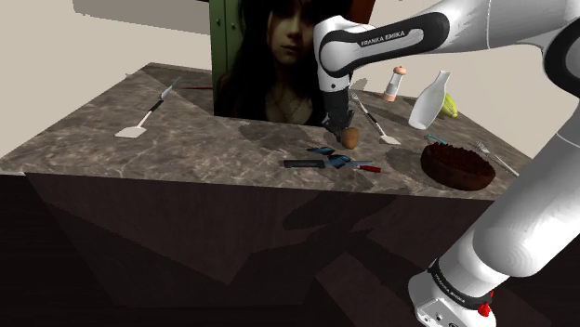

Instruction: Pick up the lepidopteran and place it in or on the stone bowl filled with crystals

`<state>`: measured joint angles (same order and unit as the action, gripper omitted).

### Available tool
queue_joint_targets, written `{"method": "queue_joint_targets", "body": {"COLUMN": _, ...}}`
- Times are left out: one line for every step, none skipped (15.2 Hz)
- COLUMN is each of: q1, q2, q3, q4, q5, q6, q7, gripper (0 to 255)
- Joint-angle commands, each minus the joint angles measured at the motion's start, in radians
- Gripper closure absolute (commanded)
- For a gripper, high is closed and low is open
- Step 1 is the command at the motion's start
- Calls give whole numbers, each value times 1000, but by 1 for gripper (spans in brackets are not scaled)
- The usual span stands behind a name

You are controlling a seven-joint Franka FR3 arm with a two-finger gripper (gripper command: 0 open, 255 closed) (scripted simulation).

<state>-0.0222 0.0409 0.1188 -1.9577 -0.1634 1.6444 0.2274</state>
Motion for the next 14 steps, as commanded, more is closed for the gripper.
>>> {"method": "queue_joint_targets", "body": {"q1": 0, "q2": 0, "q3": 0, "q4": 0, "q5": 0, "q6": 0, "q7": 0, "gripper": 255}}
{"method": "queue_joint_targets", "body": {"q1": 0, "q2": 0, "q3": 0, "q4": 0, "q5": 0, "q6": 0, "q7": 0, "gripper": 0}}
{"method": "queue_joint_targets", "body": {"q1": -1, "q2": -54, "q3": 0, "q4": -59, "q5": 37, "q6": 36, "q7": 19, "gripper": 0}}
{"method": "queue_joint_targets", "body": {"q1": -1, "q2": -107, "q3": 0, "q4": -117, "q5": 74, "q6": 71, "q7": 38, "gripper": 0}}
{"method": "queue_joint_targets", "body": {"q1": 0, "q2": -160, "q3": 0, "q4": -174, "q5": 111, "q6": 106, "q7": 57, "gripper": 0}}
{"method": "queue_joint_targets", "body": {"q1": 3, "q2": -213, "q3": 0, "q4": -230, "q5": 148, "q6": 141, "q7": 75, "gripper": 0}}
{"method": "queue_joint_targets", "body": {"q1": 8, "q2": -266, "q3": 0, "q4": -285, "q5": 185, "q6": 175, "q7": 94, "gripper": 0}}
{"method": "queue_joint_targets", "body": {"q1": 14, "q2": -319, "q3": 1, "q4": -338, "q5": 222, "q6": 208, "q7": 114, "gripper": 0}}
{"method": "queue_joint_targets", "body": {"q1": 21, "q2": -371, "q3": 2, "q4": -390, "q5": 259, "q6": 241, "q7": 134, "gripper": 0}}
{"method": "queue_joint_targets", "body": {"q1": 29, "q2": -416, "q3": 4, "q4": -434, "q5": 291, "q6": 270, "q7": 152, "gripper": 0}}
{"method": "queue_joint_targets", "body": {"q1": 30, "q2": -413, "q3": 5, "q4": -446, "q5": 292, "q6": 284, "q7": 152, "gripper": 0}}
{"method": "queue_joint_targets", "body": {"q1": 30, "q2": -411, "q3": 6, "q4": -457, "q5": 293, "q6": 298, "q7": 152, "gripper": 0}}
{"method": "queue_joint_targets", "body": {"q1": 31, "q2": -408, "q3": 7, "q4": -468, "q5": 294, "q6": 312, "q7": 152, "gripper": 0}}
{"method": "queue_joint_targets", "body": {"q1": 32, "q2": -405, "q3": 9, "q4": -479, "q5": 295, "q6": 326, "q7": 151, "gripper": 0}}
